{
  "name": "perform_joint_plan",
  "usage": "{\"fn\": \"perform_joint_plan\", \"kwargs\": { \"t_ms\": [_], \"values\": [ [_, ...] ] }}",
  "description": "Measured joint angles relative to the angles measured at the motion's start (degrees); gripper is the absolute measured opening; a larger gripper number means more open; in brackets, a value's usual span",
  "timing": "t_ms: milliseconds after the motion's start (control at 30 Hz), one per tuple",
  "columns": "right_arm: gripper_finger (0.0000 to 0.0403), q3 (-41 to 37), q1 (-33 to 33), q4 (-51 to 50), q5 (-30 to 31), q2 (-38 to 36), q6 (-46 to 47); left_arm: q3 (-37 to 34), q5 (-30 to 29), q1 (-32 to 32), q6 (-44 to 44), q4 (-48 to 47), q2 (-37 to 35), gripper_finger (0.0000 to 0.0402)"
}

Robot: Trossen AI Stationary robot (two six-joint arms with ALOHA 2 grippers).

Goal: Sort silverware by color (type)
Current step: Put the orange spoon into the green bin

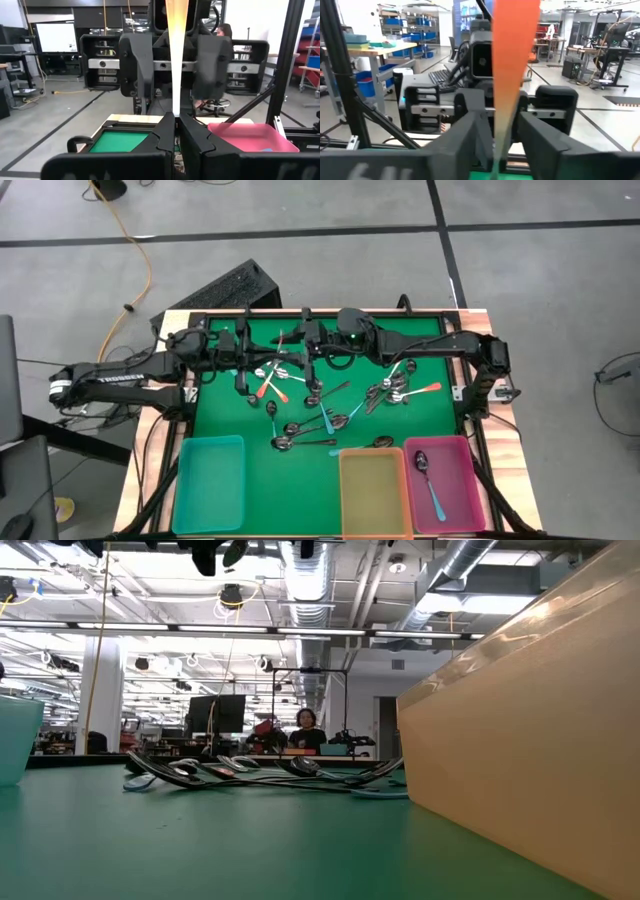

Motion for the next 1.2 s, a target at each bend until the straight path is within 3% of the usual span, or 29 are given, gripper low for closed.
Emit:
{"fn": "perform_joint_plan", "kwargs": {
  "t_ms": [167,233,600,967,1200],
  "values": [
    [0.0042,0.0,0.0,-0.1,0.4,0.0,-0.2,0.0,0.8,0.0,-0.5,-0.1,0.4,0.0000],
    [0.0017,0.0,0.0,-0.2,0.4,0.0,-0.3,0.0,0.9,0.0,-0.4,-0.3,0.4,0.0000],
    [0.0015,0.0,0.1,-2.3,3.8,0.0,1.1,0.0,-0.8,0.1,0.2,-2.6,0.3,0.0015],
    [0.0015,0.0,-0.1,-5.1,5.8,0.0,1.1,0.5,-12.7,0.0,2.7,-11.2,-5.7,0.0119],
    [0.0015,0.2,1.6,-4.1,5.7,2.1,1.3,2.7,-18.8,0.0,3.4,-14.8,-12.6,0.0137]
  ]
}}
